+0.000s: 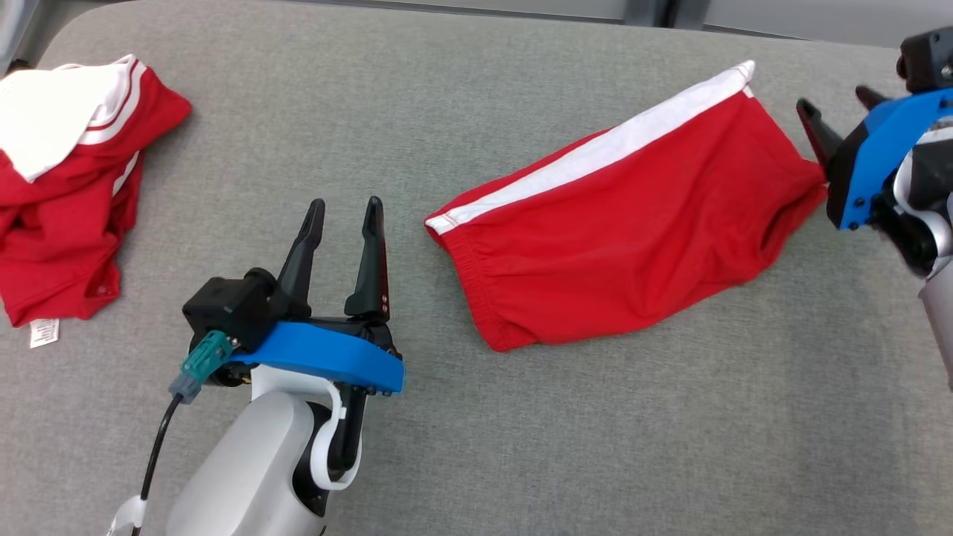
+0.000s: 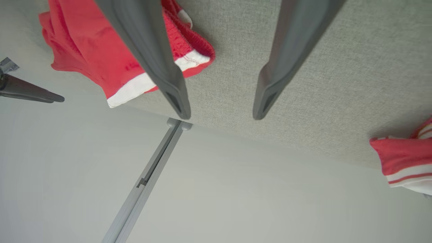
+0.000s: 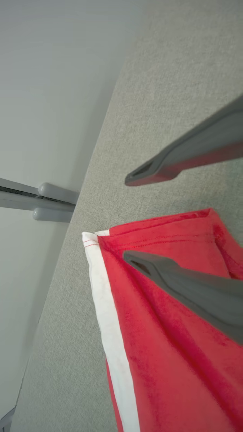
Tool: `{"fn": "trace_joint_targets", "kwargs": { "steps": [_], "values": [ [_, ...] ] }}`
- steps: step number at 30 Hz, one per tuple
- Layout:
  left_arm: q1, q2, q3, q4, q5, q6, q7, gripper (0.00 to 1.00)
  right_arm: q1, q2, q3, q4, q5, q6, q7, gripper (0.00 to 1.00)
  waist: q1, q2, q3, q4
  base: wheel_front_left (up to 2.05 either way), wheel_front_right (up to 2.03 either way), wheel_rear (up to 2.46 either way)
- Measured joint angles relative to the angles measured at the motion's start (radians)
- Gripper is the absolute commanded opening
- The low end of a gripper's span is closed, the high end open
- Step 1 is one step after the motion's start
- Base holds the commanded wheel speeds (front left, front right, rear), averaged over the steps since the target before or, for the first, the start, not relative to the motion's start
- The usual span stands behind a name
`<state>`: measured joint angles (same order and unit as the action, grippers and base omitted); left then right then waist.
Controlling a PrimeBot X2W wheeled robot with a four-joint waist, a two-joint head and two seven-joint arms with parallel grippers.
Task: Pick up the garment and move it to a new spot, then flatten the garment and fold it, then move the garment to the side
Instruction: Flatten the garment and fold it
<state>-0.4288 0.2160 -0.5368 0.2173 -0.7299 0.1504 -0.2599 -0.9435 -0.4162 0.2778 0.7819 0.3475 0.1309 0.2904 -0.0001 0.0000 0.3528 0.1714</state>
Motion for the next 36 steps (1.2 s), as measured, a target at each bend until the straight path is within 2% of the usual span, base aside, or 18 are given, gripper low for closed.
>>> {"fn": "trace_joint_targets", "kwargs": {
  "steps": [10, 20, 21, 22, 25, 26, 36],
  "values": [
    [0.053, -0.031, 0.083, -0.024, 0.029, 0.013, -0.002, 1.0, 0.032, 0.001, -0.005, 0.112, -0.007, 0.0, 0.067, 1.0, 0.0002, 0.0, 0.028, 0.055, 0.0, 0.0, 0.0],
    [0.099, -0.038, 0.17, -0.032, 0.06, -0.003, -0.002, 1.0, 0.022, -0.015, 0.001, 0.169, -0.01, 0.001, 0.137, 1.0, 0.0, -0.0001, 0.038, 0.073, 0.0, 0.0, 0.0],
    [0.099, -0.04, 0.172, -0.033, 0.063, -0.007, -0.002, 1.0, 0.02, -0.015, 0.007, 0.17, -0.009, 0.001, 0.145, 0.96, 0.0, -0.0001, 0.038, 0.071, 0.0, 0.0, 0.0],
    [0.1, -0.042, 0.174, -0.033, 0.065, -0.01, -0.002, 1.0, 0.019, -0.016, 0.012, 0.169, -0.007, 0.001, 0.149, 0.61, 0.0, -0.0001, 0.038, 0.07, 0.0, 0.0, 0.0],
    [0.103, -0.05, 0.181, -0.032, 0.072, -0.012, -0.002, 1.0, 0.018, -0.018, 0.038, 0.152, -0.001, 0.001, 0.144, 0.05, 0.0, -0.0001, 0.041, 0.061, 0.0, 0.0, 0.0],
    [0.103, -0.052, 0.183, -0.031, 0.075, -0.013, -0.002, 1.0, 0.018, -0.017, 0.04, 0.146, 0.002, 0.001, 0.133, 0.0, 0.0, -0.0001, 0.042, 0.058, 0.0, 0.0, 0.0],
    [0.105, -0.044, 0.196, -0.012, 0.091, -0.024, -0.002, 1.0, 0.062, 0.026, -0.004, 0.111, 0.081, 0.001, -0.031, 0.0, 0.0001, -0.0001, 0.024, -0.018, 0.0, 0.0, 0.0]
  ]
}}
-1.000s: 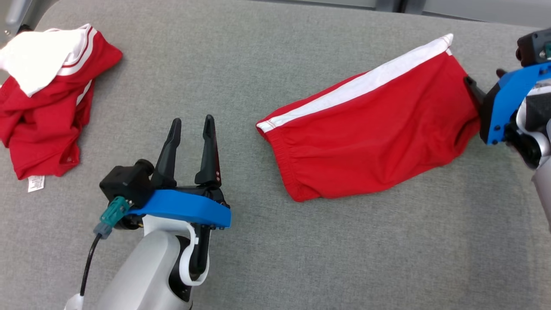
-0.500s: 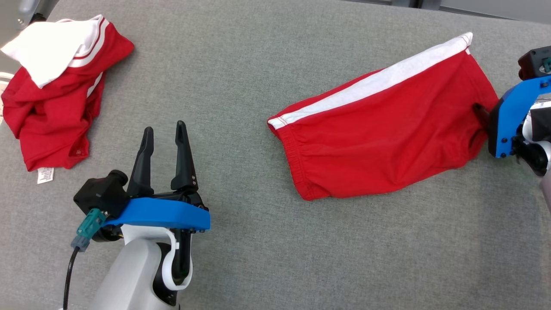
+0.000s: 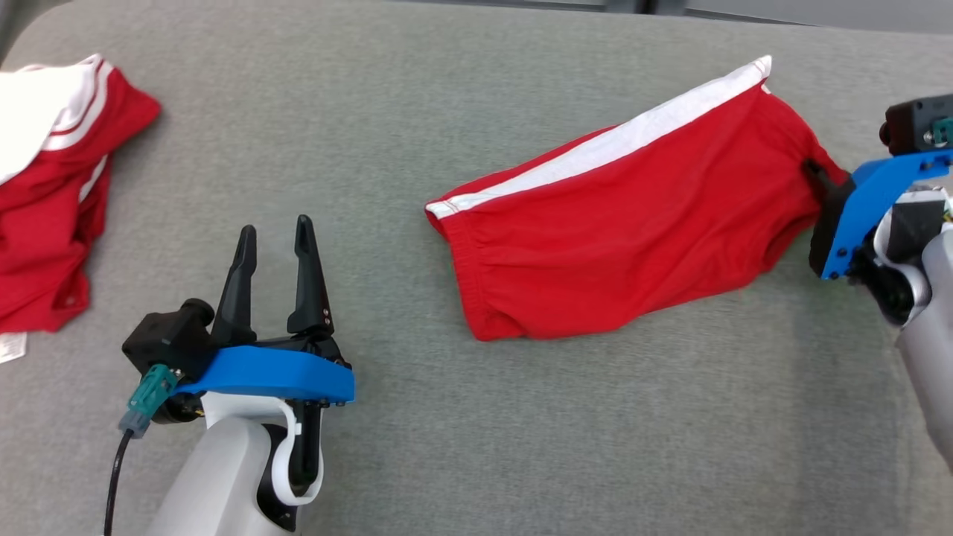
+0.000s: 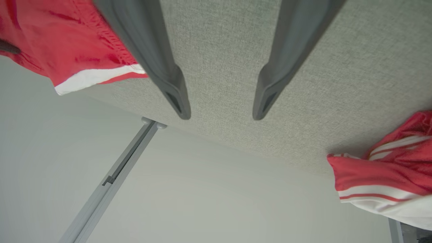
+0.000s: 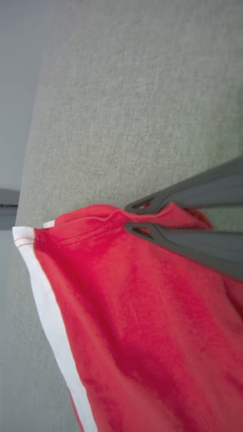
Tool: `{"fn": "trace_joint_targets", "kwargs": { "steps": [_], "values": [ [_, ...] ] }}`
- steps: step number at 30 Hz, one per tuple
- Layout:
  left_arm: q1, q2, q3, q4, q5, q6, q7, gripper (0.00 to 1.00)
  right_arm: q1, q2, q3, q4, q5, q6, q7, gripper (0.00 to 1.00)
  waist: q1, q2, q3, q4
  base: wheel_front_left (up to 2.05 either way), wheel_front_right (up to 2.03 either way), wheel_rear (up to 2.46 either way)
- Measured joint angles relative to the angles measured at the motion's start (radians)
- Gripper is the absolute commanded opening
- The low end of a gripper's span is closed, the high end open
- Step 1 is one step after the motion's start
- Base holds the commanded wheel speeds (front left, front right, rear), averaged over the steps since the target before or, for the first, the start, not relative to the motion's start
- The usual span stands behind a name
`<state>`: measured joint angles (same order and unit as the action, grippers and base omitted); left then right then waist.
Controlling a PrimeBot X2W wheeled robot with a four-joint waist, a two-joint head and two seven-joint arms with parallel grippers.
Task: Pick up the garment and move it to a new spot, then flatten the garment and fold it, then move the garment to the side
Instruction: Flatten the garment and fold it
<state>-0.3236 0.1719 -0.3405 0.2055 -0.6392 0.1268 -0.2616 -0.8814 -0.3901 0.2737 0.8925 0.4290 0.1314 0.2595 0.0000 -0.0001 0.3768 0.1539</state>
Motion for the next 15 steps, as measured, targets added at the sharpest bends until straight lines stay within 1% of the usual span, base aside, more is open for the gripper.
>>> {"fn": "trace_joint_targets", "kwargs": {
  "steps": [5, 10, 13, 15],
  "values": [
    [0.012, 0.013, -0.001, 0.006, 0.007, 0.005, 0.003, 1.0, 0.084, 0.027, -0.047, -0.041, 0.051, 0.0, -0.106, 0.0, 0.0001, 0.0001, -0.017, -0.069, 0.0, 0.0, 0.0],
    [0.015, 0.019, -0.008, 0.001, 0.01, 0.012, 0.014, 1.0, 0.194, 0.067, -0.102, -0.085, 0.077, -0.001, -0.203, 0.0, 0.0, 0.0, -0.04, -0.134, 0.0, 0.0, 0.0],
    [0.017, 0.023, -0.013, -0.002, 0.011, 0.014, 0.022, 1.0, 0.25, 0.099, -0.135, -0.111, 0.08, -0.001, -0.239, 0.0, 0.0, 0.0, -0.055, -0.161, 0.0, 0.0, 0.0],
    [0.017, 0.024, -0.017, -0.002, 0.013, 0.014, 0.024, 1.0, 0.281, 0.108, -0.163, -0.123, 0.068, -0.001, -0.261, 0.0, 0.0, 0.0, -0.065, -0.171, 0.0, 0.0, 0.0]
  ]
}}
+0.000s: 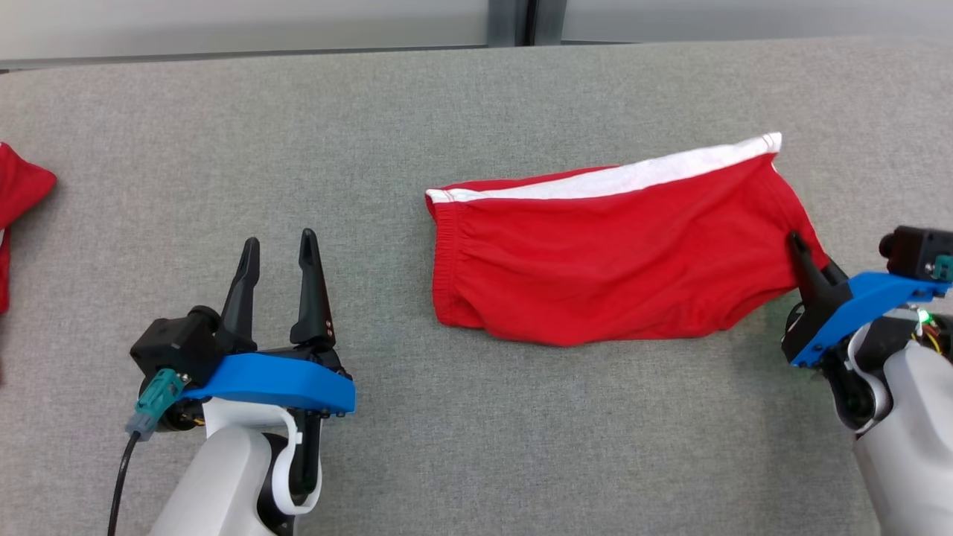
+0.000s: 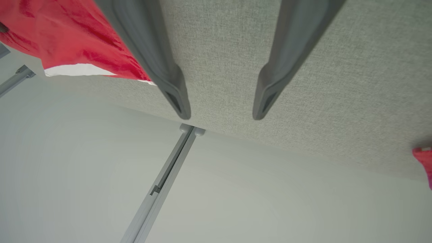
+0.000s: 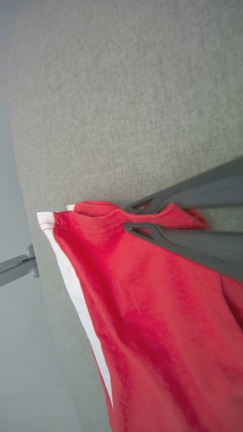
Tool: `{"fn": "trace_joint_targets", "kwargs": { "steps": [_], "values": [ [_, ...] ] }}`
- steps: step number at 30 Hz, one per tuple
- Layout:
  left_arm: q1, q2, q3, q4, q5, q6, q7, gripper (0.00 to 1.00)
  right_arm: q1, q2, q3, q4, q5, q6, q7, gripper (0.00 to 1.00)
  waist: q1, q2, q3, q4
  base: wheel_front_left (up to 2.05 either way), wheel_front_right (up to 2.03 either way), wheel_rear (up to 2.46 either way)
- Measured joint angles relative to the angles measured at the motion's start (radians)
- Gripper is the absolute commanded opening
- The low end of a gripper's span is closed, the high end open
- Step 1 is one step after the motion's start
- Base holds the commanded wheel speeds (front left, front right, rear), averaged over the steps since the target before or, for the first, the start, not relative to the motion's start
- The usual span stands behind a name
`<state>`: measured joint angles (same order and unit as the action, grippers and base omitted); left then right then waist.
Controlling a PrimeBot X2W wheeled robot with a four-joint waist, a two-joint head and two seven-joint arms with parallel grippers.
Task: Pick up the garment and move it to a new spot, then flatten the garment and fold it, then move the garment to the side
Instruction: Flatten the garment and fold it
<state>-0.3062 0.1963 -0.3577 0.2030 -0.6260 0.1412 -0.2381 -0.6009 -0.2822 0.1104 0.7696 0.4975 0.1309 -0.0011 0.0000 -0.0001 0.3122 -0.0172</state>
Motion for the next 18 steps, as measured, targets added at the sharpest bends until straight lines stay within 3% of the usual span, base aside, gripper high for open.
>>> {"fn": "trace_joint_targets", "kwargs": {
  "steps": [10, 18],
  "values": [
    [0.017, 0.009, -0.01, 0.012, 0.0, 0.008, 0.007, 1.0, 0.095, 0.069, -0.111, -0.067, -0.057, 0.0, -0.003, 0.0, 0.0, 0.0, -0.031, 0.008, 0.0, 0.0, 0.0],
    [0.027, -0.005, -0.012, 0.024, -0.008, 0.008, 0.004, 1.0, 0.08, 0.103, -0.095, -0.172, -0.108, 0.0, 0.039, 0.0, 0.0, 0.0, -0.065, 0.055, 0.0, 0.0, 0.0]
  ]
}}
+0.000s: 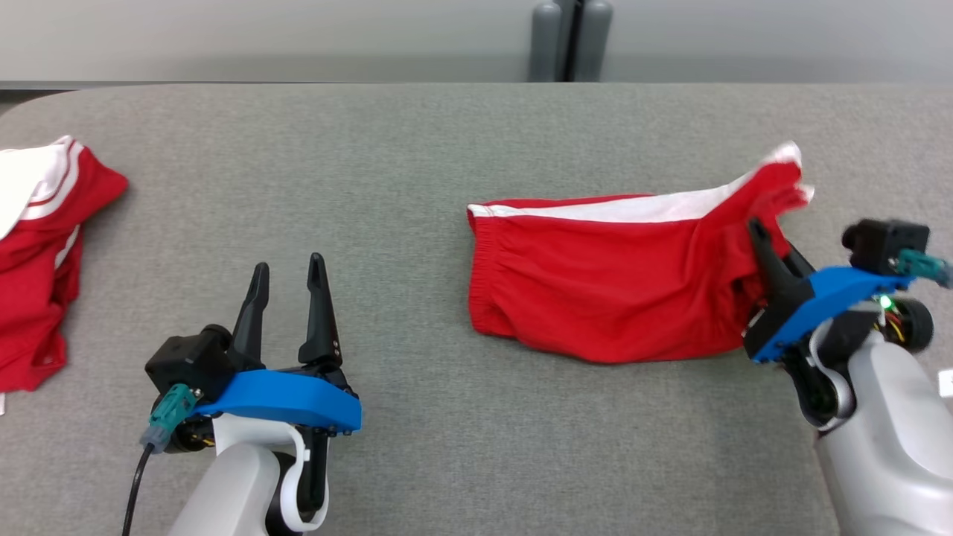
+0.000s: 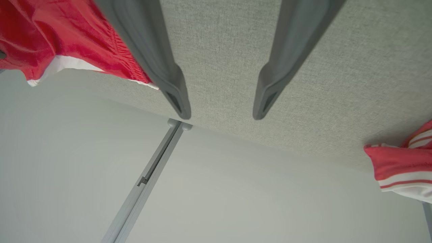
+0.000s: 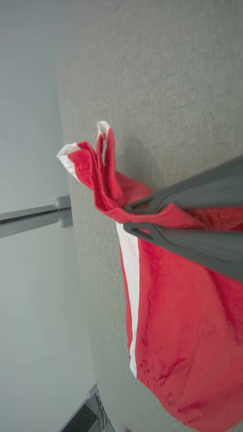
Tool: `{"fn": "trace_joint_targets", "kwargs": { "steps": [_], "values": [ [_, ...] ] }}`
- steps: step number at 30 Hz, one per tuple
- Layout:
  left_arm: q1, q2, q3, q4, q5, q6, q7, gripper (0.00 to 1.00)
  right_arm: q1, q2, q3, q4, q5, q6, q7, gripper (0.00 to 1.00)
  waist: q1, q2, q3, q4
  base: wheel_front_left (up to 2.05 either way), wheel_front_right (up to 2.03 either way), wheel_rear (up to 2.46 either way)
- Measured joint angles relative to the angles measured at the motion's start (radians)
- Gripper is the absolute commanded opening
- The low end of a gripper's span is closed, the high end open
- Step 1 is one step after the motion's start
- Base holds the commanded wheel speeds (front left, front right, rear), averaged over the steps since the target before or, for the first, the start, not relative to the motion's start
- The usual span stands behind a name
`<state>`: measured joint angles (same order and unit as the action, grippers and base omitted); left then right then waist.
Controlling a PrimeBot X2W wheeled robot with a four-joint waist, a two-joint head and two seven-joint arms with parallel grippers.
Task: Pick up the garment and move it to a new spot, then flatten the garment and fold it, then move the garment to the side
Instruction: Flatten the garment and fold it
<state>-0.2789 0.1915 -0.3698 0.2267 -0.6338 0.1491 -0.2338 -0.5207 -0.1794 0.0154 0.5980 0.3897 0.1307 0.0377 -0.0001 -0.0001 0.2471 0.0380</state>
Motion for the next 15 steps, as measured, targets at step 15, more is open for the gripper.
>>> {"fn": "trace_joint_targets", "kwargs": {
  "steps": [15],
  "values": [
    [0.006, -0.039, -0.004, 0.04, -0.01, -0.022, -0.016, 1.0, -0.097, 0.091, 0.188, -0.026, -0.018, 0.0, 0.115, 0.0, 0.0001, 0.0002, -0.025, 0.129, 0.0, 0.0, 0.0]
  ]
}}
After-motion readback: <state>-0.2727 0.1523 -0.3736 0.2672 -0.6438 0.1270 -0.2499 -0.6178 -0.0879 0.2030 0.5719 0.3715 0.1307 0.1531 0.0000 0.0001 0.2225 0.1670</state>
